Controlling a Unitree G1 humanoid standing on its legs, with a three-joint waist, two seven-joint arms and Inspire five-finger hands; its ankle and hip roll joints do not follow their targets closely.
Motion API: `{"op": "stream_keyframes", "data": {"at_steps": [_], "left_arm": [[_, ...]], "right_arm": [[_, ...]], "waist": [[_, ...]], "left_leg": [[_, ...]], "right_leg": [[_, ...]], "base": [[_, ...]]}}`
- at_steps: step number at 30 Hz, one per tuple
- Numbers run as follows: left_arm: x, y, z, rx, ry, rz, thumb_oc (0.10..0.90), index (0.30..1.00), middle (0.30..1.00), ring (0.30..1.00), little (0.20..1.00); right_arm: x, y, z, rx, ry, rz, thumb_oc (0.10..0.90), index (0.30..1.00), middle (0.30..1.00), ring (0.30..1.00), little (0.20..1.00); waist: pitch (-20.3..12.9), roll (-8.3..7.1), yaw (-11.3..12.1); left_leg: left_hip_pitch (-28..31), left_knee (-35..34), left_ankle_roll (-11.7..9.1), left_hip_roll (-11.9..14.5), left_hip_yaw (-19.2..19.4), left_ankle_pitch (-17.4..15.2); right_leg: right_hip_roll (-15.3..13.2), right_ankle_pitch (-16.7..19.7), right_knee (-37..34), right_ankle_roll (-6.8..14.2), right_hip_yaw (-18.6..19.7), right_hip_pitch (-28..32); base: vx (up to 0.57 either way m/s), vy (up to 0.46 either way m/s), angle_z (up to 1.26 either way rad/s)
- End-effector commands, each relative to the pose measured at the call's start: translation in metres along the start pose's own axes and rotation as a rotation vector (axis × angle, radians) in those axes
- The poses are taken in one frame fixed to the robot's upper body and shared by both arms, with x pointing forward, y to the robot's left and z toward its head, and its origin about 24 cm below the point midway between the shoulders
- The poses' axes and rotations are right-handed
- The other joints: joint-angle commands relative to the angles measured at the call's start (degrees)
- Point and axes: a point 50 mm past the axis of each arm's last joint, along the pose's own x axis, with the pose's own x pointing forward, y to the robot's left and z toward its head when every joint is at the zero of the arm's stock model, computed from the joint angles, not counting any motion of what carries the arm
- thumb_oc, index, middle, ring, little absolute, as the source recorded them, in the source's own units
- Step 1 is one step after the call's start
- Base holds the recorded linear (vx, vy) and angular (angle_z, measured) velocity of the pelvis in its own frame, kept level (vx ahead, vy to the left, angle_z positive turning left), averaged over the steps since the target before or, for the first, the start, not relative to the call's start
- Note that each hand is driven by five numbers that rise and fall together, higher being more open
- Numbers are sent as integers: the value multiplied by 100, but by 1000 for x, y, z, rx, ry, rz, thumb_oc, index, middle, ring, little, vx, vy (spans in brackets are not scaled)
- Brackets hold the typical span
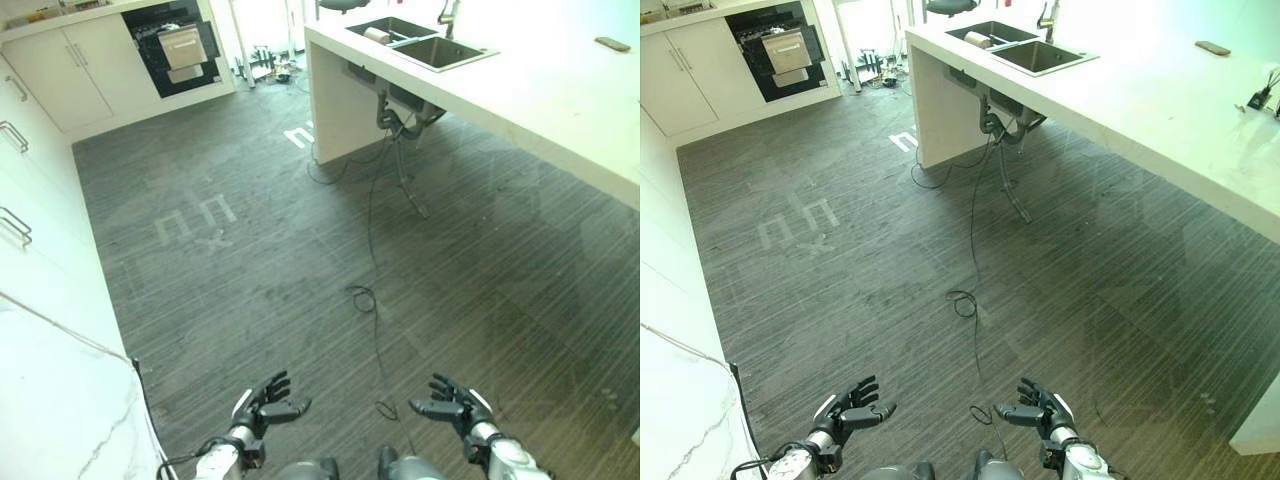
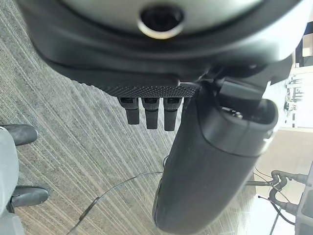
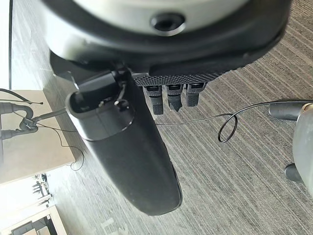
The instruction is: Place the dishes in the dishwasher.
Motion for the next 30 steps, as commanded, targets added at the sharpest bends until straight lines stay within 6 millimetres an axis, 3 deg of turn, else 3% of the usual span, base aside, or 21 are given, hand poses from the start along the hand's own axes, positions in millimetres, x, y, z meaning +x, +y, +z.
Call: {"op": "stream_keyframes", "data": {"at_steps": [1, 3, 5, 6, 7, 10, 12, 15, 16, 17, 18, 19, 20, 21, 23, 24, 25, 27, 28, 29, 30], "left_arm": [[7, -3, 45, 101, -204, 5, 800, 900, 900, 900, 900], [10, -7, 48, 126, -205, 11, 800, 900, 900, 900, 900], [12, -10, 54, 142, -220, 6, 800, 900, 900, 900, 900], [12, -10, 56, 147, -229, 2, 800, 900, 900, 900, 900], [12, -8, 57, 141, -234, 1, 800, 900, 900, 900, 900], [11, -4, 57, 154, -241, 1, 800, 900, 900, 900, 900], [11, -4, 59, 169, -244, -8, 800, 900, 900, 900, 900], [12, -5, 67, 218, -257, -21, 800, 900, 900, 900, 900], [11, -2, 71, 251, -261, -25, 800, 900, 900, 900, 900], [10, 0, 77, 286, -268, -32, 800, 900, 900, 900, 900], [10, 0, 78, 281, -271, -26, 800, 900, 900, 900, 900], [8, 1, 80, 292, -280, -32, 800, 900, 900, 900, 900], [8, 3, 80, 309, -278, -35, 800, 900, 900, 900, 900], [8, 4, 80, 315, -271, -31, 800, 900, 900, 900, 900], [10, 5, 79, 308, -252, -21, 800, 900, 900, 900, 900], [11, 3, 76, 314, -245, -20, 800, 900, 900, 900, 900], [11, 2, 73, 327, -239, -20, 800, 900, 900, 900, 900], [7, 6, 58, 339, -195, 4, 800, 900, 900, 900, 900], [6, 7, 54, 332, -186, 11, 800, 900, 900, 900, 900], [4, 8, 51, 323, -186, 19, 800, 900, 900, 900, 900], [1, 10, 47, 302, -178, 24, 800, 900, 900, 900, 900]], "right_arm": [[2, 2, 41, -12, -196, 35, 800, 900, 900, 900, 900], [2, 4, 44, -22, -211, 49, 800, 900, 900, 900, 900], [0, 1, 51, -38, -234, 48, 800, 900, 900, 900, 900], [-1, -2, 54, -43, -246, 40, 800, 900, 900, 900, 900], [-1, -6, 56, -44, -256, 30, 800, 900, 900, 900, 900], [-2, -10, 58, -47, -275, 9, 800, 900, 900, 900, 900], [-3, -12, 61, -35, -284, -20, 800, 900, 900, 900, 900], [-4, -16, 63, -33, -317, -60, 800, 900, 900, 900, 900], [-6, -17, 66, -10, -338, -69, 800, 900, 900, 900, 900], [-9, -16, 69, 6, -365, -83, 800, 900, 900, 900, 900], [-9, -16, 70, 17, -376, -91, 800, 900, 900, 900, 900], [-10, -20, 72, 24, -386, -108, 800, 900, 900, 900, 900], [-11, -24, 71, 30, -387, -114, 800, 900, 900, 900, 900], [-12, -28, 71, 31, -387, -113, 800, 900, 900, 900, 900], [-13, -35, 72, 37, -387, -109, 800, 900, 900, 900, 900], [-13, -37, 71, 40, -384, -109, 800, 900, 900, 900, 900], [-14, -39, 70, 45, -382, -110, 800, 900, 900, 900, 900], [-13, -38, 70, 54, -370, -106, 800, 900, 900, 900, 900], [-12, -36, 73, 34, -373, -93, 800, 900, 900, 900, 900], [-12, -35, 77, -11, -378, -75, 800, 900, 900, 900, 900], [-14, -37, 78, -51, -376, -64, 800, 900, 900, 900, 900]], "waist": [[-143, 103, 20], [-79, 52, -12], [107, -150, 47], [289, -175, 85], [414, -139, 112], [467, -71, 129], [390, -24, 119], [227, 37, 126], [187, 69, 91], [226, 105, 25], [288, 151, 4], [354, 162, -139], [381, 175, -226], [396, 206, -277], [419, 230, -349], [415, 204, -365], [394, 238, -358], [231, 272, -371], [159, 301, -353], [125, 294, -321], [141, 261, -296]], "left_leg": [[267, 138, -390, 383, 447, -924], [428, 138, -342, 319, 560, -832], [552, 142, -321, 110, 642, -490], [98, 938, -412, 144, 509, -324], [-185, 1117, -515, 167, 453, -104], [-217, 138, -599, 272, 665, 226], [-490, 138, -524, 401, 825, 5], [-361, 138, -209, 243, 552, -363], [-214, 138, 44, 65, 458, -528], [-56, 138, 298, -101, 480, -703], [99, 138, 364, -153, 476, -791], [219, 138, 323, -162, 346, -857], [296, 138, 267, -141, 288, -911], [371, 138, 217, -78, 273, -962], [581, 138, 170, -74, 239, -1149], [759, 138, 176, -136, 187, -1316], [876, 138, 168, -117, 190, -1399], [1397, 138, -15, -41, 244, -1502], [1661, 138, -252, 37, 361, -993], [1683, 504, -572, 162, 449, -211], [1173, 1755, -846, 401, 519, 425]], "right_leg": [[170, -1313, 228, 208, -64, 429], [197, -1284, 228, 129, -17, 450], [51, -1170, 228, 19, 88, 533], [97, -1118, 228, -75, 146, 592], [160, -1110, 228, -126, 187, 645], [128, -1228, 228, -70, 113, 780], [66, -1340, 228, 7, 29, 888], [-20, -1310, 228, 126, -57, 1228], [-246, -728, 1394, 386, -125, 995], [-633, -267, 3122, 528, -136, 290], [-700, -191, 3625, 487, -214, -96], [-160, -387, 3087, 532, -206, -422], [-3, -370, 2436, 527, -227, -552], [34, -264, 1768, 525, -269, -595], [-76, 320, 353, 754, -267, -988], [-221, 498, 228, 856, -151, -1304], [-259, 495, 228, 831, -155, -1322], [-109, 196, 257, 572, -230, -950], [-46, 6, 309, 419, -288, -821], [95, -217, 229, 241, -270, -572], [196, -516, 228, 2, -237, -287]], "base": [[150, -72, 4], [91, -82, 5], [77, -95, 7], [88, -49, 17], [130, 25, 50], [295, 212, 42], [366, 360, 6], [476, 368, 6], [606, 551, 18], [573, 568, 36], [551, 306, 40], [546, 21, 12], [540, -164, 22], [526, -196, 47], [553, -249, 132], [622, -308, 145], [786, -470, 20], [897, -589, -171], [838, -552, -50], [715, -549, 27], [659, -675, -52]]}}
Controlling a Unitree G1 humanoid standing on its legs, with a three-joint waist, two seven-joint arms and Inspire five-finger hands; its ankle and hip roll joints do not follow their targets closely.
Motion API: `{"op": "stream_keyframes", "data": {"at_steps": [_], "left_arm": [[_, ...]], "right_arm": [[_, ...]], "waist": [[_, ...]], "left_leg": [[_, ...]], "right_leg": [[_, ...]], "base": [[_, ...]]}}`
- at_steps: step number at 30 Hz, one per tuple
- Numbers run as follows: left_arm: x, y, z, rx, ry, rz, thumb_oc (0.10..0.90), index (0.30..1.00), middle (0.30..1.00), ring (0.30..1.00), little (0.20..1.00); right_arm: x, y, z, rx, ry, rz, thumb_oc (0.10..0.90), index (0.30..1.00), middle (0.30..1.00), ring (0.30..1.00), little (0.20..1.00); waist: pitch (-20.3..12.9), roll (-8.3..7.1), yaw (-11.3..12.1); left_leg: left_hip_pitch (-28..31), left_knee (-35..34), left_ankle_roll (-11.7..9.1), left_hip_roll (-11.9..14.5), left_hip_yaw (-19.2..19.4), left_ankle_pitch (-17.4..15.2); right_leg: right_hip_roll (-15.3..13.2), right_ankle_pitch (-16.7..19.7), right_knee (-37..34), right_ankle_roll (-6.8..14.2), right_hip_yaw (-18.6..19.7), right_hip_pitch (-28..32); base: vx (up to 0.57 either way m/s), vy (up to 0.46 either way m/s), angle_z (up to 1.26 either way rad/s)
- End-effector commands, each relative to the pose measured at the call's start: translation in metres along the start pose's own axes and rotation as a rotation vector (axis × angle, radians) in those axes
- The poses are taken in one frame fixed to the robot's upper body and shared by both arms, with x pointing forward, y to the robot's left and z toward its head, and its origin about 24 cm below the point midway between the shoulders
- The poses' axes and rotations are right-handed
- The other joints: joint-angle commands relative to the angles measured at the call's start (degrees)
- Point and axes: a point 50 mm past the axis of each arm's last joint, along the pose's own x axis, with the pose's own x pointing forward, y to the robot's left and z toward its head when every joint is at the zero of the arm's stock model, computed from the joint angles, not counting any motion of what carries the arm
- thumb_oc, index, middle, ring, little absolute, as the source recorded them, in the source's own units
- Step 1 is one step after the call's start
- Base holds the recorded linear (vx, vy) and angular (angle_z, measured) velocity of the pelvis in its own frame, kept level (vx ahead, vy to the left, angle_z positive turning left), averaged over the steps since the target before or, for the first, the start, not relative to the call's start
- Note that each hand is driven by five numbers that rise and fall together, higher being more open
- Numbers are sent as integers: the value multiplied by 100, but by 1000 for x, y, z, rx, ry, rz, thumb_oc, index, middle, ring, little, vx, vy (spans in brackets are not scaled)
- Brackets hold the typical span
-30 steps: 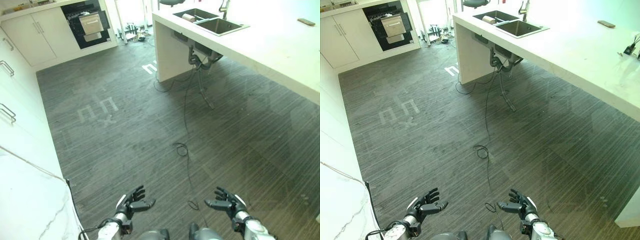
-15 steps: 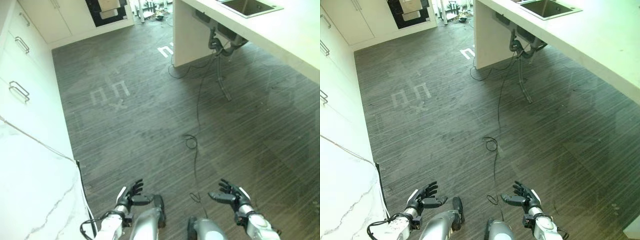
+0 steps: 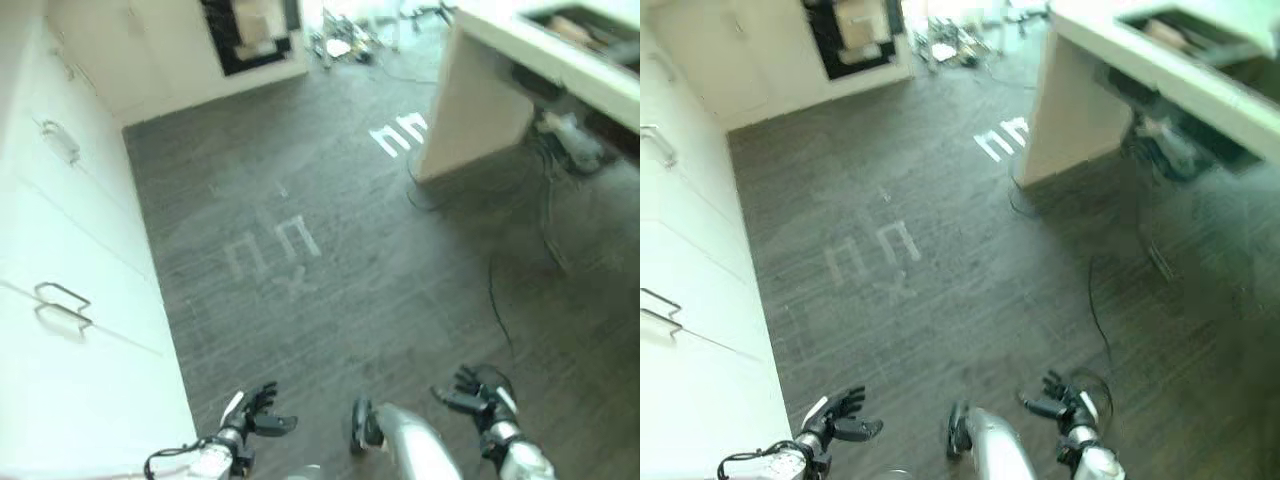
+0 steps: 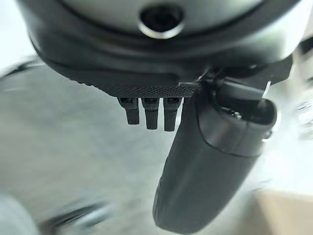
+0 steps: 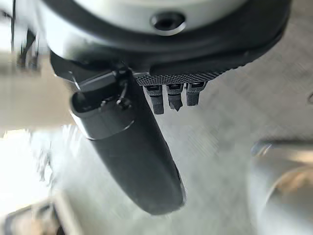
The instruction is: Place the dishes in the dishwasher.
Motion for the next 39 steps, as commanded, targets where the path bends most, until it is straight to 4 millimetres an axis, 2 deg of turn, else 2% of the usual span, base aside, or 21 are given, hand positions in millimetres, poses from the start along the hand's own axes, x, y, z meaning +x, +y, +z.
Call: {"op": "stream_keyframes", "data": {"at_steps": [1, 2, 3, 4, 6, 8, 9, 10, 15, 20, 23, 24, 25, 26, 27, 30, 33, 34, 36, 37, 39], "left_arm": [[13, 15, 39, 56, -141, 9, 800, 900, 900, 900, 900], [14, 13, 39, 80, -135, -11, 800, 900, 900, 900, 900], [12, 11, 34, 74, -125, -4, 800, 900, 900, 900, 900], [10, 11, 27, 71, -114, 1, 800, 900, 900, 900, 900], [5, 11, 19, 71, -103, 3, 800, 900, 900, 900, 900], [-1, 12, 11, 55, -87, 3, 800, 900, 900, 900, 900], [-3, 12, 8, 48, -83, -3, 800, 900, 900, 900, 900], [-5, 12, 4, 50, -77, -8, 800, 900, 900, 900, 900], [-4, 14, 0, 46, -67, 22, 800, 900, 900, 900, 900], [-2, 24, 4, 88, -66, 31, 800, 900, 900, 900, 900], [-2, 28, 4, 124, -52, 37, 800, 900, 900, 900, 900], [0, 28, 4, 131, -36, 56, 800, 900, 900, 900, 900], [0, 28, 4, 130, -35, 60, 800, 900, 900, 900, 900], [1, 29, 6, 154, -33, 65, 800, 900, 900, 900, 900], [1, 31, 7, 163, -28, 71, 800, 900, 900, 900, 900], [1, 34, 2, 159, -4, 88, 800, 900, 900, 900, 900], [-1, 36, -2, 149, 6, 107, 800, 900, 900, 900, 900], [-3, 36, -8, 126, 27, 135, 800, 900, 900, 900, 900], [-4, 35, -12, 107, 40, 149, 800, 900, 900, 900, 900], [-5, 33, -14, 99, 47, 156, 800, 900, 900, 900, 900], [-5, 30, -14, 101, 52, 153, 800, 900, 900, 900, 900]], "right_arm": [[9, -17, 59, -84, -231, -5, 800, 900, 900, 900, 900], [10, -16, 61, -86, -245, -1, 800, 900, 900, 900, 900], [12, -11, 63, -95, -250, 12, 800, 900, 900, 900, 900], [15, -3, 61, -83, -242, 17, 800, 900, 900, 900, 900], [15, 5, 56, -81, -219, 24, 800, 900, 900, 900, 900], [13, 7, 52, -86, -205, 22, 800, 900, 900, 900, 900], [12, 4, 53, -88, -205, 14, 800, 900, 900, 900, 900], [12, 1, 53, -83, -206, 6, 800, 900, 900, 900, 900], [11, -1, 45, -79, -178, 17, 800, 900, 900, 900, 900], [12, 1, 42, -49, -180, 17, 800, 900, 900, 900, 900], [13, 9, 41, -45, -183, 21, 800, 900, 900, 900, 900], [14, 11, 37, -50, -169, 31, 800, 900, 900, 900, 900], [14, 11, 38, -55, -170, 35, 800, 900, 900, 900, 900], [15, 10, 41, -70, -173, 41, 800, 900, 900, 900, 900], [16, 9, 41, -74, -172, 44, 800, 900, 900, 900, 900], [18, 10, 43, -79, -169, 57, 800, 900, 900, 900, 900], [18, 14, 41, -90, -157, 74, 800, 900, 900, 900, 900], [18, 14, 38, -97, -129, 82, 800, 900, 900, 900, 900], [18, 13, 38, -97, -122, 80, 800, 900, 900, 900, 900], [19, 13, 38, -108, -118, 71, 800, 900, 900, 900, 900], [19, 11, 37, -125, -102, 63, 800, 900, 900, 900, 900]], "waist": [[-181, -139, -55], [-95, -145, 47], [-65, -161, 120], [-47, -236, 223], [-35, -249, 404], [35, -292, 567], [69, -304, 583], [12, -213, 573], [-228, -120, 536], [-330, 48, 482], [-303, -16, 481], [-250, 5, 459], [-232, 26, 456], [-133, 150, 417], [-88, 159, 375], [-44, 31, 303], [-33, -24, 251], [-122, -102, 249], [-174, -106, 238], [-194, -137, 248], [-175, -230, 318]], "left_leg": [[-1193, 2353, 430, 203, 132, 2235], [-1699, 2337, 554, 45, 75, 2069], [-1701, 1610, 651, -214, 26, 1916], [-1711, 369, 689, -452, -102, 1932], [-2245, -796, 584, -669, -579, 2458], [-3112, -796, 527, -669, -783, 2673], [-3112, -796, 587, -697, -750, 2659], [-2937, -796, 677, -683, -780, 2383], [-2366, -796, 950, -820, -977, 1741], [-1966, -796, 1254, -804, -1073, 1284], [-1857, -796, 1549, -1006, -1059, 1101], [-1658, -796, 1627, -1055, -1021, 974], [-1622, -796, 1615, -1028, -994, 972], [-1517, -796, 1550, -862, -914, 957], [-1418, -796, 1529, -837, -911, 885], [-1227, -796, 1487, -856, -849, 645], [-1025, -796, 1393, -627, -708, 439], [-802, -796, 1172, -344, -577, 370], [-667, -796, 1064, -186, -557, 344], [-559, -796, 953, 64, -447, 557], [-541, -796, 835, 323, -323, 1179]], "right_leg": [[-106, 152, -2059, 859, 425, 1050], [-70, 26, -2059, 823, 468, 1361], [-47, -4, -2059, 892, 670, 1442], [-24, -62, -2059, 985, 957, 1531], [92, -79, -2059, 1062, 1299, 1578], [96, -148, -2059, 1057, 1467, 1699], [40, -196, -2059, 1064, 1501, 1788], [70, -251, -2059, 1102, 1461, 1857], [46, -399, -2059, 1226, 1391, 1992], [-6, -36, -2046, 1315, 920, 1986], [-166, 445, -616, 1546, 880, 1551], [-391, 573, 2, 1599, 784, 1041], [-441, 519, -123, 1576, 738, 967], [-524, 573, -1305, 1487, 620, 854], [-611, 809, -1907, 1550, 720, 776], [-1057, 1157, -2059, 1834, 1136, 121], [-1234, 1302, -2059, 1997, 1237, -75], [-1201, 1076, -2059, 2028, 955, 82], [-1111, 967, -2059, 1940, 853, 162], [-997, 780, -2059, 1770, 729, 345], [-937, 525, -2059, 1596, 642, 601]], "base": [[586, -585, -43], [497, -356, -85], [568, -96, -75], [474, 25, -164], [419, 60, -214], [422, 140, -249], [466, 266, -30], [428, 278, -20], [321, 235, -36], [145, 117, 3], [115, 60, -34], [119, -2, -32], [117, -197, -54], [75, -299, -72], [105, -366, -89], [143, -361, -50], [288, -588, -37], [363, -728, -37], [343, -647, -26], [398, -708, 1], [276, -613, -5]]}}
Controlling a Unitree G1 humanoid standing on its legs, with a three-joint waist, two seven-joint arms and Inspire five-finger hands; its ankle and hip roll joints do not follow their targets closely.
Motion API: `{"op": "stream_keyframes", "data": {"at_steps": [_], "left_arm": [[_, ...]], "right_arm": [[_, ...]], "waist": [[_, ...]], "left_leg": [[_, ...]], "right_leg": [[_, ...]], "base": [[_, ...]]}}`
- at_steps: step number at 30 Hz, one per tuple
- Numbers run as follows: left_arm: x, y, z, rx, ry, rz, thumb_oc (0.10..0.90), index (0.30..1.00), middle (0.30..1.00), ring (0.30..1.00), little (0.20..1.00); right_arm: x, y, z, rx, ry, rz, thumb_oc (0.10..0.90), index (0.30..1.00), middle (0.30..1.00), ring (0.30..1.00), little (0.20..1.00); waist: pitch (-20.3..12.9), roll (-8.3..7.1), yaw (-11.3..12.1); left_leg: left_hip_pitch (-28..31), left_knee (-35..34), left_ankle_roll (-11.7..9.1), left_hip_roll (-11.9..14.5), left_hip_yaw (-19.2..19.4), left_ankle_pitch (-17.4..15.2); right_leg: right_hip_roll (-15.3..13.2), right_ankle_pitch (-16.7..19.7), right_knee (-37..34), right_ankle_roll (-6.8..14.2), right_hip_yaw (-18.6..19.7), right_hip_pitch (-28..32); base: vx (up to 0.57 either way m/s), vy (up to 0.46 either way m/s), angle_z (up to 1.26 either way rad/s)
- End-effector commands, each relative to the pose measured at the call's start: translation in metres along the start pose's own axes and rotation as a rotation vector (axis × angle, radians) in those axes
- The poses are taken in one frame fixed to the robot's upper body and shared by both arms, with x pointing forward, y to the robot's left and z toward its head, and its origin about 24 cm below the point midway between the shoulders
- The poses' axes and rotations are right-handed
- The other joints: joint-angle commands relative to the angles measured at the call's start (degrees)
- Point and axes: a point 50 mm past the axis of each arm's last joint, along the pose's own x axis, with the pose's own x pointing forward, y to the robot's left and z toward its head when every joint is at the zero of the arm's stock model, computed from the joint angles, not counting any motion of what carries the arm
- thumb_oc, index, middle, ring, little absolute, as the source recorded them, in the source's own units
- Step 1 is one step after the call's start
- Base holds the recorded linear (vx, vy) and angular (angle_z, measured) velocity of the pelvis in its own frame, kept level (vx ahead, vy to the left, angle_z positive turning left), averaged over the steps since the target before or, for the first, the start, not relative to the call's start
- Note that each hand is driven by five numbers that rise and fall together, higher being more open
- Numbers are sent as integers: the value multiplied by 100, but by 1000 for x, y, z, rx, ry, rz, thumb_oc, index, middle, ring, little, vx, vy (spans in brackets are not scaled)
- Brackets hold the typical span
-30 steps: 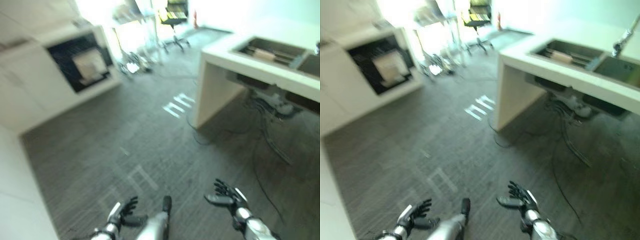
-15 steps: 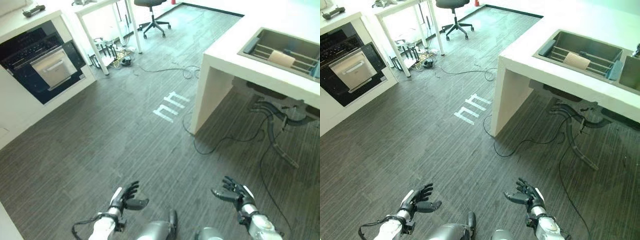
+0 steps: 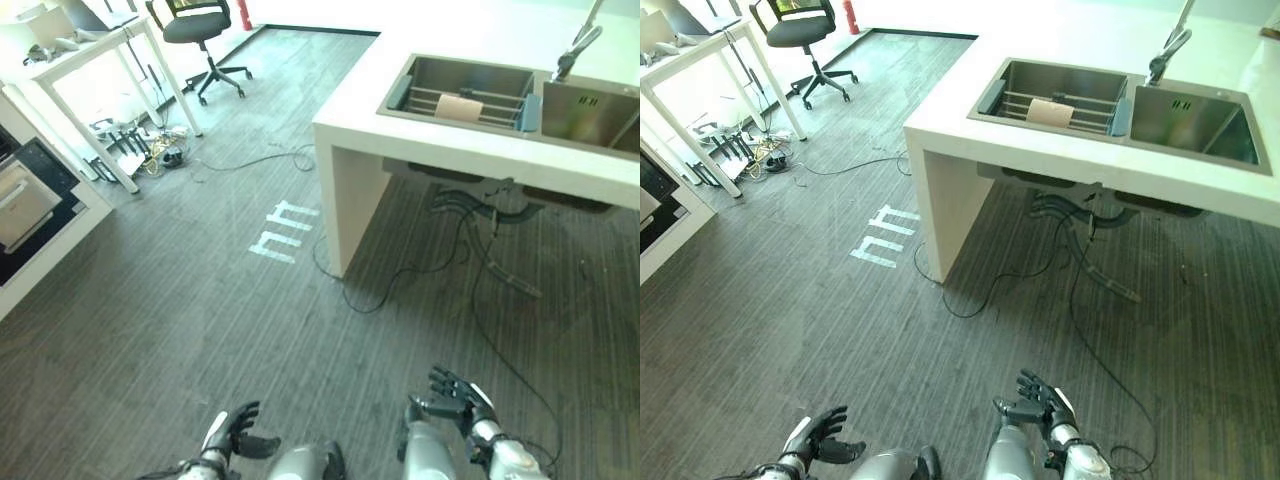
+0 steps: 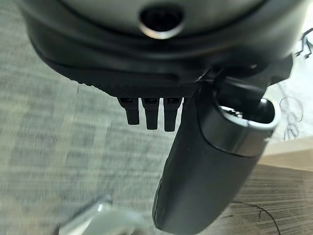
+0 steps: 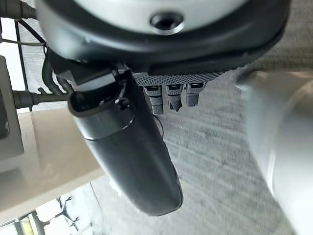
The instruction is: Place the dishes in the dishwasher.
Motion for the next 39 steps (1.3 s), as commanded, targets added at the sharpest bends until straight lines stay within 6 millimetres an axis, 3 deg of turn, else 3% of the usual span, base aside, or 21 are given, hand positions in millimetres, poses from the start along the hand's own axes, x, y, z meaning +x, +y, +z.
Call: {"op": "stream_keyframes", "data": {"at_steps": [1, 3, 4, 7, 8, 12, 17, 21, 23, 28, 31, 33, 34, 38, 39], "left_arm": [[8, 11, 37, 10, -153, 51, 800, 900, 900, 900, 900], [9, 7, 35, 2, -147, 41, 800, 900, 900, 900, 900], [9, -1, 30, -31, -122, 27, 800, 900, 900, 900, 900], [9, -3, 25, -60, -101, 22, 800, 900, 900, 900, 900], [9, -4, 23, -91, -87, 20, 800, 900, 900, 900, 900], [10, -11, 14, -176, -45, 35, 800, 900, 900, 900, 900], [10, -19, 9, -182, -36, 15, 800, 900, 900, 900, 900], [9, -20, 4, -183, -27, 16, 800, 900, 900, 900, 900], [11, -17, 5, -169, -25, 15, 800, 900, 900, 900, 900], [14, -6, 10, -177, -47, 48, 800, 900, 900, 900, 900], [13, -3, 6, -128, -33, 51, 800, 900, 900, 900, 900], [12, 0, 1, -114, -14, 59, 800, 900, 900, 900, 900], [12, 1, 0, -122, -7, 69, 800, 900, 900, 900, 900], [13, 3, 2, -122, -8, 73, 800, 900, 900, 900, 900], [14, 3, 6, -115, -14, 72, 800, 900, 900, 900, 900]], "right_arm": [[7, -12, 57, -114, -199, 1, 800, 900, 900, 900, 900], [5, -20, 52, -121, -177, -22, 800, 900, 900, 900, 900], [4, -27, 43, -108, -132, -59, 800, 900, 900, 900, 900], [3, -29, 30, -87, -75, -92, 800, 900, 900, 900, 900], [2, -31, 23, -82, -49, -104, 800, 900, 900, 900, 900], [-2, -36, -8, -80, 63, -132, 800, 900, 900, 900, 900], [-10, -46, -28, -84, 129, -182, 800, 900, 900, 900, 900], [-14, -53, -32, -80, 137, -207, 800, 900, 900, 900, 900], [-16, -56, -37, -53, 156, -235, 800, 900, 900, 900, 900], [-23, -57, -52, -26, 211, -247, 800, 900, 900, 900, 900], [-32, -58, -67, 38, 258, -284, 800, 900, 900, 900, 900], [-35, -58, -72, 38, 274, -281, 800, 900, 900, 900, 900], [-35, -58, -73, 26, 277, -275, 800, 900, 900, 900, 900], [-32, -55, -71, 14, 271, -267, 800, 900, 900, 900, 900], [-29, -56, -67, 25, 262, -271, 800, 900, 900, 900, 900]], "waist": [[-87, 126, 128], [-62, 107, 117], [-41, 148, 227], [-73, 133, 264], [-76, 181, 256], [-165, 341, 289], [-144, 397, 338], [-152, 383, 335], [-189, 374, 263], [-219, 400, 213], [-185, 331, 113], [-144, 280, 80], [-134, 298, 64], [-64, 308, 36], [-28, 312, 47]], "left_leg": [[734, -108, -149, 604, -547, 318], [352, 524, -224, 717, -340, 576], [76, 488, -86, -73, -430, 208], [210, -339, -49, -348, -372, 214], [122, -413, -57, -373, -478, 117], [-587, -413, -237, -273, -997, 342], [-993, -413, -330, -84, -1210, 557], [-980, -413, -279, -48, -1251, 522], [-852, -413, -197, -22, -1091, 375], [-471, -413, 212, -299, -1182, -34], [-296, -413, 663, -678, -1163, -255], [-123, -413, 780, -851, -1128, -421], [-115, -413, 805, -848, -1091, -440], [-14, -413, 782, -769, -982, -533], [23, -413, 736, -717, -978, -570]], "right_leg": [[235, -220, -1019, 54, -144, 844], [313, -358, -1019, -111, -314, 1031], [428, -421, -1019, -77, -388, 1150], [563, -540, -1019, -62, -380, 1250], [676, -581, -1019, -65, -325, 1280], [987, -724, -1019, -123, -101, 1309], [1046, -883, -1019, -179, 39, 1480], [1008, -908, -1019, -173, 104, 1552], [901, -917, -1019, -130, -4, 1636], [745, -634, -1019, 20, -146, 1822], [546, -57, 817, 175, 40, 1257], [513, 26, 1676, 222, 93, 989], [532, 62, 1767, 193, 26, 827], [706, -191, 1045, 203, -51, 641], [717, -203, 395, 226, -81, 632]], "base": [[159, -556, -43], [191, -502, -31], [255, -411, -9], [193, -216, -50], [159, -112, -77], [170, -15, -44], [217, 100, -38], [301, 293, -29], [335, 397, -43], [287, 349, -9], [246, 364, 12], [238, 259, 27], [223, 202, 29], [111, 6, -13], [71, -69, -4]]}}
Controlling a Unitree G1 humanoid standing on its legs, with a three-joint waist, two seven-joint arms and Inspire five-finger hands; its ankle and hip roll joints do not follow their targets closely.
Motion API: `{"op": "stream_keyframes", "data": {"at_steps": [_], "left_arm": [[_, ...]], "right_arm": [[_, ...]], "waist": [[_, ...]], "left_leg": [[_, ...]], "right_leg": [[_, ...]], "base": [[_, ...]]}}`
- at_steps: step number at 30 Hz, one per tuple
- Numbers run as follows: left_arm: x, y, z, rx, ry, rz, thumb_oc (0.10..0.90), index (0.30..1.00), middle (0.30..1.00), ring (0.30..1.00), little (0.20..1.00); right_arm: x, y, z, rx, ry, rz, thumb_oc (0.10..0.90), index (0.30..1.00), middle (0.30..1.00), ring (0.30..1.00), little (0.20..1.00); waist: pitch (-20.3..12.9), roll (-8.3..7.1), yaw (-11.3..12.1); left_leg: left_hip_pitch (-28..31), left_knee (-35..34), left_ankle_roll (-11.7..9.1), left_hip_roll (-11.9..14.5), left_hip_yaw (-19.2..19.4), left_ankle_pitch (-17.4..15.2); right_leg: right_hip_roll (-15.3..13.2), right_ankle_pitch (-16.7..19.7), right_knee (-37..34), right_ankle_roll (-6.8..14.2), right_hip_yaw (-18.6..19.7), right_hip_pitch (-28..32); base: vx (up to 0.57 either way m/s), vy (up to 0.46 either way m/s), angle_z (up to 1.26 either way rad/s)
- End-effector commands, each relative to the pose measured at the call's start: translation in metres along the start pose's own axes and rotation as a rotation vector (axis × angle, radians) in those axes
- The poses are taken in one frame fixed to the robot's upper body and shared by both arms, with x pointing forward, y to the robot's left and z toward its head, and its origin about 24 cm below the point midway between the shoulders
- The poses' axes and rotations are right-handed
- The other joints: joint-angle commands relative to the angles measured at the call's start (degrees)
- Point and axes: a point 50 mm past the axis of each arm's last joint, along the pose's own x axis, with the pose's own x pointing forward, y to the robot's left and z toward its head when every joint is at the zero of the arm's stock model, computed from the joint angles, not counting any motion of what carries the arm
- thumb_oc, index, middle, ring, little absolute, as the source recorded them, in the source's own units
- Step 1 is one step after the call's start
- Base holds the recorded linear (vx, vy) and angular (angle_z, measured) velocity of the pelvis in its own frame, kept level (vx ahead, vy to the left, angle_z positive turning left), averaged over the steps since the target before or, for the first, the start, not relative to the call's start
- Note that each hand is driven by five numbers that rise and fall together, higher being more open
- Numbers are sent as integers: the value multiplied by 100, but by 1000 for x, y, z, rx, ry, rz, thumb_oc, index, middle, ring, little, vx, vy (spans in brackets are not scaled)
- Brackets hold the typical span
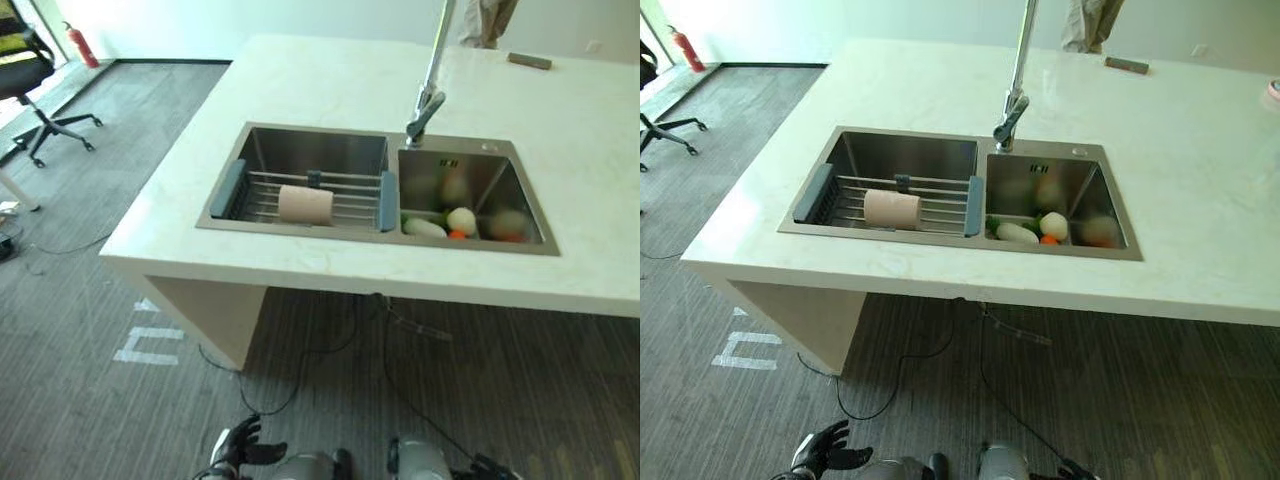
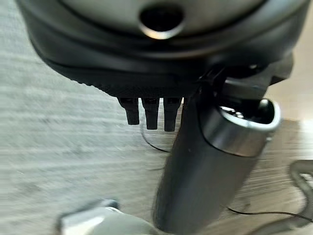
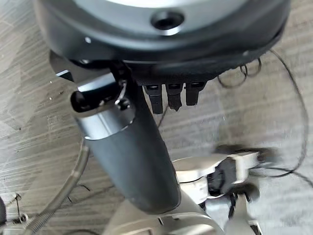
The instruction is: Place the dishes in the dishwasher.
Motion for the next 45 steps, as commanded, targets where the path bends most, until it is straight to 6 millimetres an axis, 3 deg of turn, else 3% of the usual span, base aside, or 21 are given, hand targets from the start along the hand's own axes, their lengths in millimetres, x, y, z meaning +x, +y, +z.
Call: {"op": "stream_keyframes", "data": {"at_steps": [1, 3, 4, 7, 11, 16, 18, 19, 21, 25, 26, 32, 36, 40, 43, 45], "left_arm": [[0, 16, 15, 13, -89, 47, 800, 900, 900, 900, 900], [1, 14, 15, 1, -82, 53, 800, 900, 900, 900, 900], [0, 14, 13, 2, -75, 54, 800, 900, 900, 900, 900], [-1, 10, 6, -3, -52, 61, 800, 900, 900, 900, 900], [-2, 8, 1, -20, -15, 81, 800, 900, 900, 900, 900], [-2, 2, -1, -44, -7, 85, 800, 900, 900, 900, 900], [-2, -1, -1, -32, -3, 74, 800, 900, 900, 900, 900], [-2, -2, -1, -24, -6, 66, 800, 900, 900, 900, 900], [1, -6, 4, -11, -6, 44, 800, 900, 900, 900, 900], [1, -7, 3, -99, 7, 41, 800, 900, 900, 900, 900], [-1, -4, -4, -199, 33, 63, 800, 900, 900, 900, 900], [-8, 9, -24, -376, 108, 184, 800, 900, 900, 900, 900], [-18, 36, -42, -580, 121, 375, 800, 900, 900, 900, 900], [-34, 77, -50, -865, -19, 576, 800, 900, 900, 900, 900], [-47, 108, -45, -963, -183, 739, 800, 900, 900, 900, 900], [-56, 135, -30, -1020, -331, 862, 800, 900, 900, 900, 900]], "right_arm": [[2, -9, 24, -33, -91, -9, 800, 900, 900, 900, 900], [4, -10, 32, -37, -104, -2, 800, 900, 900, 900, 900], [4, -10, 33, -43, -107, 1, 800, 900, 900, 900, 900], [5, -8, 35, -54, -104, 10, 800, 900, 900, 900, 900], [4, -6, 28, -35, -77, -4, 800, 900, 900, 900, 900], [4, -11, 31, -35, -94, -30, 800, 900, 900, 900, 900], [4, -15, 33, -13, -100, -46, 800, 900, 900, 900, 900], [3, -17, 35, -3, -105, -52, 800, 900, 900, 900, 900], [3, -21, 39, 18, -118, -63, 800, 900, 900, 900, 900], [3, -17, 30, 38, -89, -52, 800, 900, 900, 900, 900], [2, -16, 21, 35, -58, -45, 800, 900, 900, 900, 900], [-1, -13, 3, 99, -5, -48, 800, 900, 900, 900, 900], [-2, -20, 2, 116, -4, -58, 800, 900, 900, 900, 900], [-6, -32, -2, 137, 15, -82, 800, 900, 900, 900, 900], [-11, -41, -13, 155, 35, -102, 800, 900, 900, 900, 900], [-13, -47, -13, 151, 35, -115, 800, 900, 900, 900, 900]], "waist": [[2, 139, 88], [-9, 156, 78], [-26, 155, 67], [-99, 133, 69], [-216, -39, 77], [-28, -245, 201], [-16, -143, 213], [18, -38, 193], [62, -5, 163], [-79, 73, 92], [-140, 73, 89], [-266, 46, 141], [-279, 48, 152], [-329, 114, 188], [-373, 158, 238], [-406, 200, 270]], "left_leg": [[249, -295, -199, 389, -200, -778], [274, -295, -259, 455, -181, -795], [325, -295, -274, 459, -205, -841], [400, -295, -357, 504, -240, -852], [518, -295, -455, 544, -202, -821], [504, -153, -582, 429, -257, -385], [350, -295, -633, 584, -372, -374], [128, -295, -783, 754, -400, -260], [-167, -295, -1010, 957, -264, -50], [-226, -295, -980, 1020, -200, -222], [-150, -295, -938, 987, -153, -332], [-123, -295, -895, 963, -71, -452], [-69, -295, -889, 973, -12, -506], [-61, -295, -891, 974, -4, -524], [-12, -295, -903, 956, -40, -574], [-47, -295, -918, 961, -64, -572]], "right_leg": [[189, 498, -1650, 254, -45, 766], [170, 893, -2583, 297, -60, 605], [193, 942, -2714, 332, 0, 568], [263, 738, -2918, 286, 43, 681], [367, 371, -2918, 133, 242, 926], [315, 256, -2918, -59, 470, 1218], [373, 230, -2918, -59, 380, 1225], [429, 193, -2918, -78, 308, 1233], [298, 104, -2918, -92, 162, 1266], [58, 123, -2918, 35, -66, 1185], [-4, 132, -2918, 85, -59, 1170], [-34, 127, -2918, 160, 3, 1127], [-36, 71, -2918, 157, 32, 1168], [-60, 9, -2918, 137, 6, 1186], [-82, -62, -2918, 162, -22, 1259], [-102, -98, -2918, 162, -40, 1244]], "base": [[25, -105, -8], [66, -149, 13], [172, -187, 33], [144, -212, -36], [164, -355, 5], [92, -195, 13], [-3, 43, -1], [-35, 116, 13], [-9, 185, 43], [86, 191, 16], [129, 145, -7], [61, 42, -11], [29, 20, -8], [21, 20, 0], [58, 28, 2], [6, 33, 5]]}}
